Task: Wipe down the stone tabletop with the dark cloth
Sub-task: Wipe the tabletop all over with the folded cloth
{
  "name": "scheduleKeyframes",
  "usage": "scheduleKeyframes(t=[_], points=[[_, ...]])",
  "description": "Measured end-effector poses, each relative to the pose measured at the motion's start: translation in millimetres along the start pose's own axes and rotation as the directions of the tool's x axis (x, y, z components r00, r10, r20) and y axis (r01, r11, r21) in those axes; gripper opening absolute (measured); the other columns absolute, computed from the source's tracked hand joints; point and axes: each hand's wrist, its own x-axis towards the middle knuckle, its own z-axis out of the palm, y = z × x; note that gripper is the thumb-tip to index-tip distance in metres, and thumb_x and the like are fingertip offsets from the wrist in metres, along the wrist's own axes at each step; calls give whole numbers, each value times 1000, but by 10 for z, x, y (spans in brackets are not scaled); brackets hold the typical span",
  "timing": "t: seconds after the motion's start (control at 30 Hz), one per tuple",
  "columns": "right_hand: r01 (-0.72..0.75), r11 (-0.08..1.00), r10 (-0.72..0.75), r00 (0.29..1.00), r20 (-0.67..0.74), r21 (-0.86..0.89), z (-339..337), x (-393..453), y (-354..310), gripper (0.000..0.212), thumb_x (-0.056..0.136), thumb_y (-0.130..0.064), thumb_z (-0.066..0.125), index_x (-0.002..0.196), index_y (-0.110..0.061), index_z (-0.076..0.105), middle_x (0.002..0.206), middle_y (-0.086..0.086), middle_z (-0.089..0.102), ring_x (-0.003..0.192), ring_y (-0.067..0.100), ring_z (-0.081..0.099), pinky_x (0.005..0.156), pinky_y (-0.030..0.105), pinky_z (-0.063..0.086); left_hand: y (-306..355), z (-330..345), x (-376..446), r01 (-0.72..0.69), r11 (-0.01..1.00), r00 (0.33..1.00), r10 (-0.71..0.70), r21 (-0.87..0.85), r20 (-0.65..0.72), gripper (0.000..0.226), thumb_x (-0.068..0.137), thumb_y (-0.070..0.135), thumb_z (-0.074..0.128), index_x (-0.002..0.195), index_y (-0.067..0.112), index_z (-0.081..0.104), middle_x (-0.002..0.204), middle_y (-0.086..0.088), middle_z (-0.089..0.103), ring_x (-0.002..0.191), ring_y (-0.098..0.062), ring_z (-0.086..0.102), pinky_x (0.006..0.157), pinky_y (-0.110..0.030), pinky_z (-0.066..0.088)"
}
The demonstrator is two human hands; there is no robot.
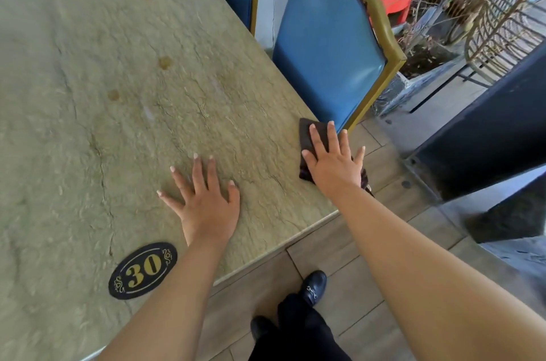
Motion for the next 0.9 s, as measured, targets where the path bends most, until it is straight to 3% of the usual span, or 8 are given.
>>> scheduleKeyframes(t=[0.2, 0.37, 0.47, 0.6, 0.67, 0.8, 0.87, 0.9], points=[[285, 956, -288, 957, -43, -63, 345, -986, -415, 60, 97, -58, 9, 149, -40, -14, 159, 2, -20, 144, 30, -23, 114, 60, -11, 8, -48, -5, -12, 1000, 1000, 12, -19, 3, 66, 94, 54, 11, 153, 28, -1, 162, 2, -5, 145, -39, -17, 109, -71, -4], [676, 722, -677, 734, 54, -144, 333, -933, -272, 58, 94, -66, 14, 148, -50, 0, 162, -9, -4, 148, 23, -12, 110, 64, -12, -48, -82, -3, 12, 991, 1000, -10, -131, 10, 64, 95, 54, 23, 153, 34, 8, 162, 9, -2, 147, -29, -17, 115, -62, -7], [564, 802, -567, 823, 47, -198, 150, -447, -201, 58, 91, -70, 7, 144, -54, -12, 161, -12, -12, 146, 21, -19, 106, 71, -14, -83, -138, 20, 46, 975, 999, -47, -219, -3, 60, 93, 54, 36, 149, 38, 22, 160, 12, 10, 149, -25, -6, 117, -55, -2], [186, 980, -188, 982, -9, -74, 66, 40, -626, 62, 90, -69, 4, 145, -48, -16, 160, -7, -19, 144, 29, -25, 100, 75, -16, -132, -236, 214, 107, 968, 992, -119, -226, -39, 49, 91, 49, 43, 139, 38, 38, 152, 10, 24, 141, -24, 18, 113, -52, 17], [254, 963, -253, 967, 20, -92, 85, 33, -946, 63, 91, -68, 5, 146, -45, -17, 159, -4, -22, 143, 35, -26, 98, 75, -18, -208, -259, 408, 114, 971, 991, -128, -208, -51, 48, 92, 46, 42, 139, 37, 38, 151, 9, 25, 138, -23, 21, 113, -52, 18], [780, 605, -775, 623, 109, -160, 115, 165, -1130, 62, 91, -69, 13, 147, -50, -6, 161, -7, -10, 146, 28, -20, 105, 70, -17, -405, -291, 866, 200, 967, 977, -209, -155, -46, 47, 99, 41, 32, 145, 40, 29, 159, 7, 14, 148, -22, 4, 117, -56, -1], [880, 447, -874, 468, 130, -158, 12, 572, -1076, 60, 91, -70, 17, 146, -53, -1, 162, -11, -4, 147, 22, -15, 110, 65, -15, -443, -284, 1023, 295, 946, 954, -300, -135, -19, 50, 100, 42, 22, 149, 44, 15, 162, 9, 4, 149, -22, -7, 116, -59, -6], [884, 436, -881, 457, 121, -168, -35, 806, -1073, 60, 91, -70, 18, 145, -54, 0, 161, -12, -2, 148, 20, -12, 111, 64, -12, -447, -277, 1066, 333, 934, 941, -337, -128, -13, 52, 99, 43, 18, 150, 46, 7, 162, 10, 0, 149, -22, -11, 115, -61, -7]])
